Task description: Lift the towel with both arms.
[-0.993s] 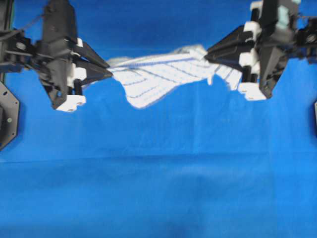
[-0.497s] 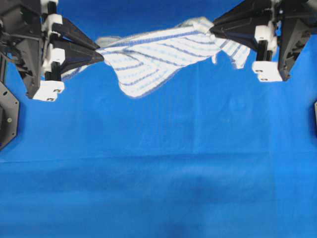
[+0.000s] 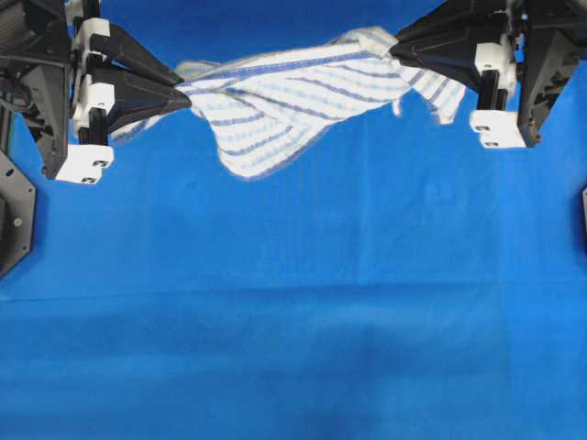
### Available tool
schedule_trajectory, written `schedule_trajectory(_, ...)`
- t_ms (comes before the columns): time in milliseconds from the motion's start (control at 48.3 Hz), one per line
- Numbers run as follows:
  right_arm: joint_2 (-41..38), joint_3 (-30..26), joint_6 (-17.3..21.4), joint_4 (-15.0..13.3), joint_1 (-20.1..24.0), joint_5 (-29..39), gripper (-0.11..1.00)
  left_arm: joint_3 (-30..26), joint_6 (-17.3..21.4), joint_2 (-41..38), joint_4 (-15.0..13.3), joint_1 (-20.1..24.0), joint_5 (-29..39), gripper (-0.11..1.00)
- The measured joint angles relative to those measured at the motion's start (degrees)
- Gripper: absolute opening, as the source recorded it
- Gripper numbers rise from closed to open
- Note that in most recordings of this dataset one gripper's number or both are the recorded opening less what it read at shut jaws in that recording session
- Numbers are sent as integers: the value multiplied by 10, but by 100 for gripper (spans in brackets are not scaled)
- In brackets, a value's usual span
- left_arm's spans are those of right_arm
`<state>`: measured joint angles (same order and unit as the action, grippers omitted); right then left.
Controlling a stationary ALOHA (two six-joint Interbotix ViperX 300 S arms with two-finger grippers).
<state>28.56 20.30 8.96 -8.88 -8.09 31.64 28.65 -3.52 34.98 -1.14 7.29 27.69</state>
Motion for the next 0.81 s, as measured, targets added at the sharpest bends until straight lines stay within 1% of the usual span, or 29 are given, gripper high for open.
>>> schedule_trajectory(41, 0, 0, -1, 0, 0, -2, 9, -1, -1, 3, 0, 0, -2, 5)
schedule_trajectory(62, 0, 0, -2, 0, 0, -2, 9, 0, 0, 4, 0, 0, -2, 7)
schedule_trajectory(83, 0, 0, -1, 0, 0, -3, 12, 0, 0, 6, 0, 0, -3, 10)
schedule_trajectory(103, 0, 0, -2, 0, 0, -3, 17, 0, 0, 7, 0, 0, -4, 15)
schedule_trajectory(124, 0, 0, -2, 0, 0, -3, 25, -1, 1, 9, 0, 0, -4, 21)
schedule_trajectory(207, 0, 0, -4, -1, 0, -3, 50, 1, -2, 15, 0, 0, -5, 47)
schedule_trajectory(269, 0, 0, -6, -5, 0, -3, 64, 3, -5, 20, 0, 0, -6, 68)
schedule_trajectory(310, 0, 0, -4, -9, 0, -3, 69, 4, -4, 23, 0, 0, -8, 78)
schedule_trajectory(331, 0, 0, -4, -11, 0, -3, 68, 5, -5, 25, 0, 0, -8, 83)
schedule_trajectory(372, 0, 0, -4, -13, 0, -3, 64, 6, -4, 27, 0, 0, -11, 90)
schedule_trajectory(414, 0, 0, -4, -15, 0, -3, 62, 9, -4, 30, 0, 0, -12, 91)
schedule_trajectory(517, 0, 0, -2, -16, 0, -3, 64, 17, -4, 32, 0, 0, -13, 88)
schedule_trajectory(579, 0, 5, 1, -16, 0, -3, 64, 25, -5, 30, 0, 0, -15, 88)
schedule_trajectory(703, -3, 33, 4, -16, 4, -6, 64, 54, -5, 21, 0, -8, -29, 88)
schedule_trajectory(807, -11, 62, 9, -12, 13, -21, 64, 83, -5, 9, 0, -20, -56, 88)
